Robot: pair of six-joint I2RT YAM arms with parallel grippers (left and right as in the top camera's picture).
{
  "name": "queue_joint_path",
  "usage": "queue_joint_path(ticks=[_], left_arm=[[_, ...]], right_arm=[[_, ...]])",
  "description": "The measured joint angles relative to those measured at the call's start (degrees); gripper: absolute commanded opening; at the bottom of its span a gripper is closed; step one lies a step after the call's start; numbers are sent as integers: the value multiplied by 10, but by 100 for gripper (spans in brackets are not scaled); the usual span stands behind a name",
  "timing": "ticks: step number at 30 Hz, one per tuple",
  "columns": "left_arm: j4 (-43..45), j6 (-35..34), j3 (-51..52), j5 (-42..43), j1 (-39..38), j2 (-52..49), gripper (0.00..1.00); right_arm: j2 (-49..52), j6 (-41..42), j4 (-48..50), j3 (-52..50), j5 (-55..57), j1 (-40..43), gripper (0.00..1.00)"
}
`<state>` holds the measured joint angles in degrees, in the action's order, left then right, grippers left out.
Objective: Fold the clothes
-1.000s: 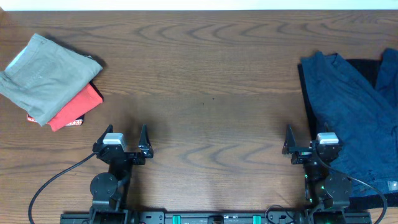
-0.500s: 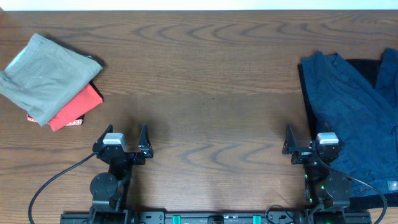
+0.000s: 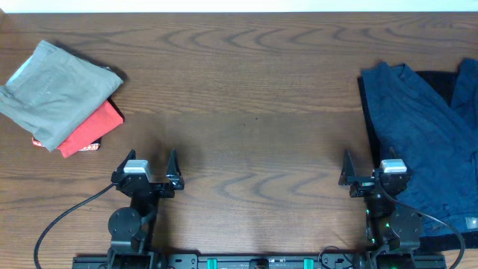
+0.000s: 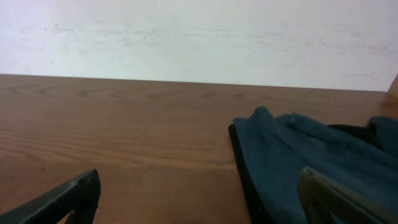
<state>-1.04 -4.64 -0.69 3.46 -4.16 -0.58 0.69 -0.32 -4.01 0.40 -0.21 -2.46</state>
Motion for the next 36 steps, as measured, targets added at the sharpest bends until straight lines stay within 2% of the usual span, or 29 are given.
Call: queue_joint_path(ticks=[5, 13, 20, 27, 36], left_arm=[[0, -3, 0, 0, 0, 0, 98], [-14, -45, -10, 8, 0, -6, 98], [-65, -55, -69, 34, 0, -97, 98], [-161, -59, -209, 45, 0, -249, 98], [-285, -59, -329, 93, 0, -417, 98]], right_arm=[[0, 0, 0, 0, 0, 0, 99], [0, 37, -1, 0, -11, 0, 99], [29, 49, -84, 50, 2, 0, 99], [155, 58, -180, 178, 16, 0, 99], [419, 64, -397, 358, 49, 0, 99]])
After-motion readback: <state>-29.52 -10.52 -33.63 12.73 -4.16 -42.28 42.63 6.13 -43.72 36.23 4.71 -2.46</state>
